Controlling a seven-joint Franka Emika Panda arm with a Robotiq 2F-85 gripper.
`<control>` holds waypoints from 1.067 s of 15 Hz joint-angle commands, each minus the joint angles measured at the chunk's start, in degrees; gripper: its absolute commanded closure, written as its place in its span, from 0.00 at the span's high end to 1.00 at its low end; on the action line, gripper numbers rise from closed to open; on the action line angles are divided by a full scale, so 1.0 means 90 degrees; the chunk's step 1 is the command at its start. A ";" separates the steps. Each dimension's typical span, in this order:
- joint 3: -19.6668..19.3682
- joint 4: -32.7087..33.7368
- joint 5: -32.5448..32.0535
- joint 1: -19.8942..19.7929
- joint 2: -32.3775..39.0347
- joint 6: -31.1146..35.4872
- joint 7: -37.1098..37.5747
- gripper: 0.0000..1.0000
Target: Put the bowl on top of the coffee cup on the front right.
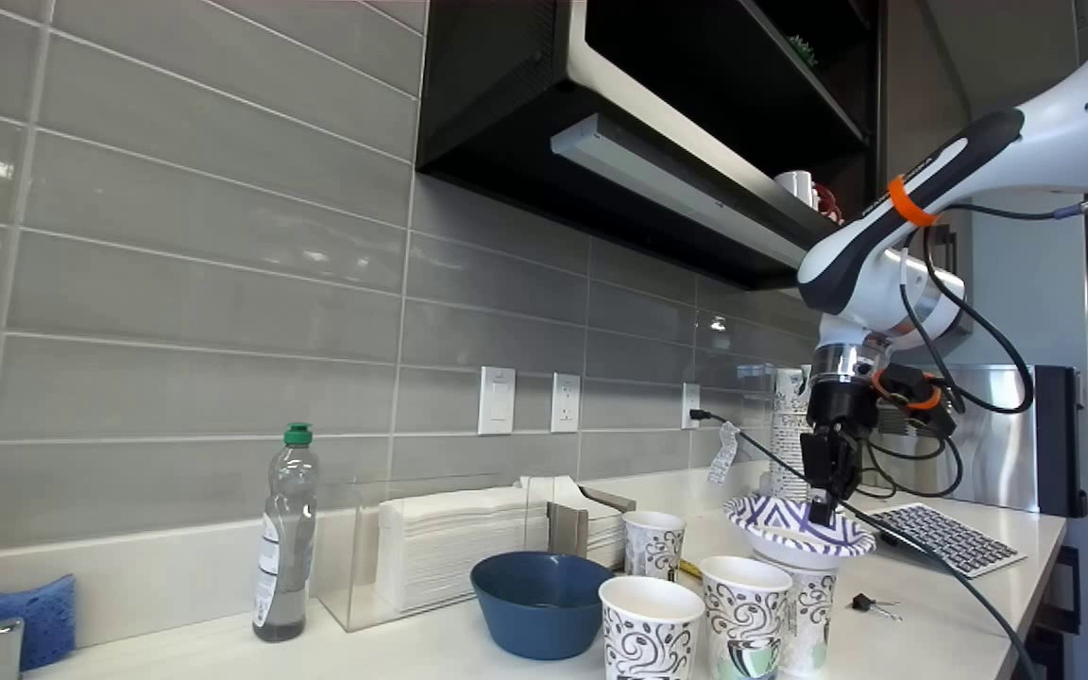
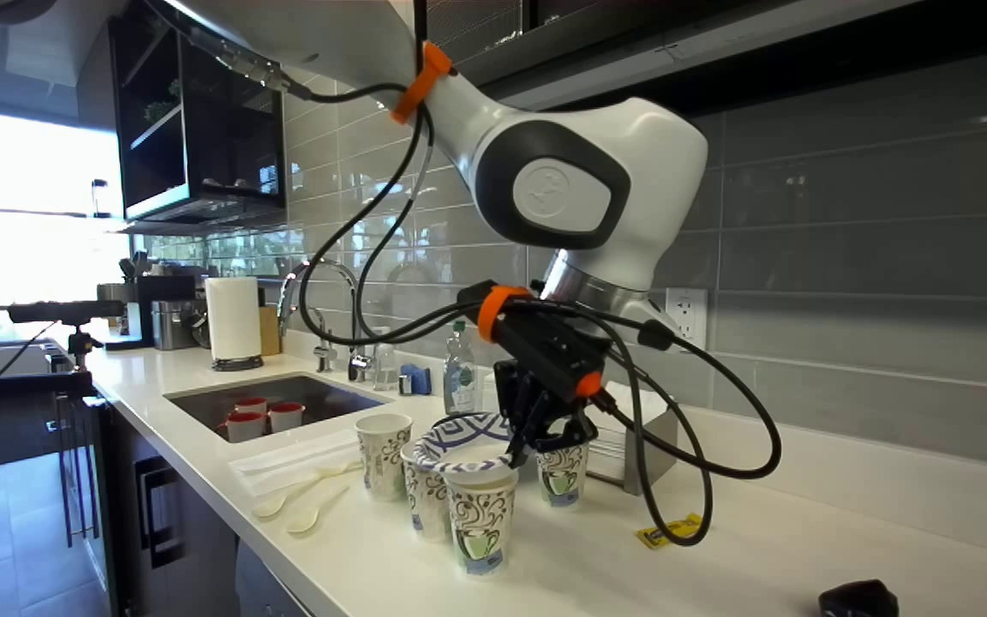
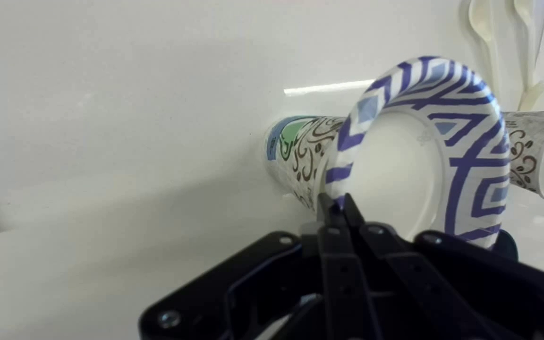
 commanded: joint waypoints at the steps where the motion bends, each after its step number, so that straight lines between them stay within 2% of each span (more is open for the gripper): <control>1: 0.0040 -0.0049 0.0070 -0.0054 -0.0041 -0.0017 -0.0084 0.27; 2: 0.0036 -0.0043 0.0083 -0.0058 -0.0037 -0.0027 -0.0085 0.28; 3: 0.0032 -0.0040 0.0088 -0.0063 -0.0040 -0.0018 -0.0086 0.33; 8: -0.0018 -0.0012 0.0081 -0.0116 -0.0169 -0.0002 -0.0104 0.67; 12: -0.0132 -0.0105 -0.0118 -0.0197 -0.0796 -0.0030 -0.0022 0.96; 14: -0.0199 -0.0196 -0.0234 -0.0228 -0.1250 -0.0064 0.0052 1.00; 16: -0.0254 -0.0269 -0.0355 -0.0236 -0.1716 -0.0065 0.0143 1.00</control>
